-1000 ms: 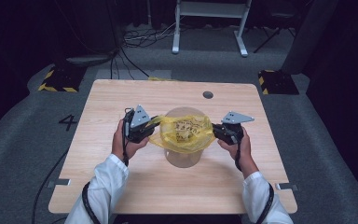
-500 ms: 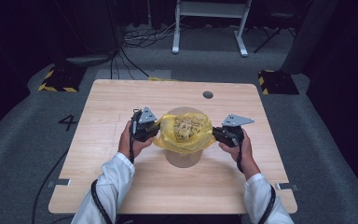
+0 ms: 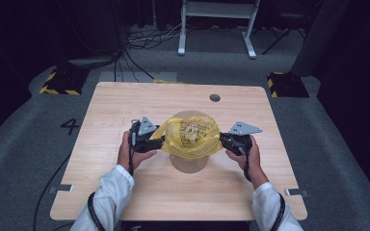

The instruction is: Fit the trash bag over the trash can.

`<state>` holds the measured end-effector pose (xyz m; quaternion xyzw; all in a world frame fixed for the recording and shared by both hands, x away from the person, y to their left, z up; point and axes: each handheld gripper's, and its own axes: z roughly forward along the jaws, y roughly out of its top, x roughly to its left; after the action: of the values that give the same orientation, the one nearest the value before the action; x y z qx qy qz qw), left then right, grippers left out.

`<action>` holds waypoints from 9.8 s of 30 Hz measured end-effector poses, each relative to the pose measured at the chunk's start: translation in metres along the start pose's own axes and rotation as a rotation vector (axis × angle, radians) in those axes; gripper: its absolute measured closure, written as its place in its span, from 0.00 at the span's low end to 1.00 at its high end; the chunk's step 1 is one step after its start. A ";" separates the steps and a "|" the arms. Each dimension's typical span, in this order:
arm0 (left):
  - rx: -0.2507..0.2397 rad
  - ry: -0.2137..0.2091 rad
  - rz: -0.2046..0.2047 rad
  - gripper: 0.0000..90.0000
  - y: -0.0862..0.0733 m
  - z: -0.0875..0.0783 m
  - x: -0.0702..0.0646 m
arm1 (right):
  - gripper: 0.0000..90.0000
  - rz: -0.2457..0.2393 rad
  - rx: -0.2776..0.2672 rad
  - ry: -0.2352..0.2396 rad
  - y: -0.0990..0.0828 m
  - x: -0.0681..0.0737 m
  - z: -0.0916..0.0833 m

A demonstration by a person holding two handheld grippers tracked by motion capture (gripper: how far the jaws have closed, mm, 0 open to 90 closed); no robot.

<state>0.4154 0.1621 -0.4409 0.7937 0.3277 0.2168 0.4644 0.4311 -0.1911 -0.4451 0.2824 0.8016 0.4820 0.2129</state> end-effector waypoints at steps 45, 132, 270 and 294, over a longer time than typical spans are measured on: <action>0.047 -0.122 0.250 1.00 -0.007 -0.023 -0.036 | 1.00 -0.321 0.068 0.050 -0.018 0.048 -0.037; 0.078 -0.155 0.263 0.40 -0.004 -0.018 -0.025 | 0.43 -0.207 0.017 0.093 -0.019 0.020 -0.053; 0.281 -0.138 0.056 0.17 -0.116 -0.082 -0.017 | 0.26 -0.206 0.466 0.107 0.108 0.052 0.038; 0.281 -0.140 0.054 0.17 -0.116 -0.082 -0.017 | 0.24 -0.100 0.366 0.093 0.110 0.046 0.017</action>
<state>0.3131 0.2398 -0.5048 0.8726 0.3002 0.1256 0.3643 0.4342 -0.1087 -0.3574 0.2535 0.8980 0.3294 0.1442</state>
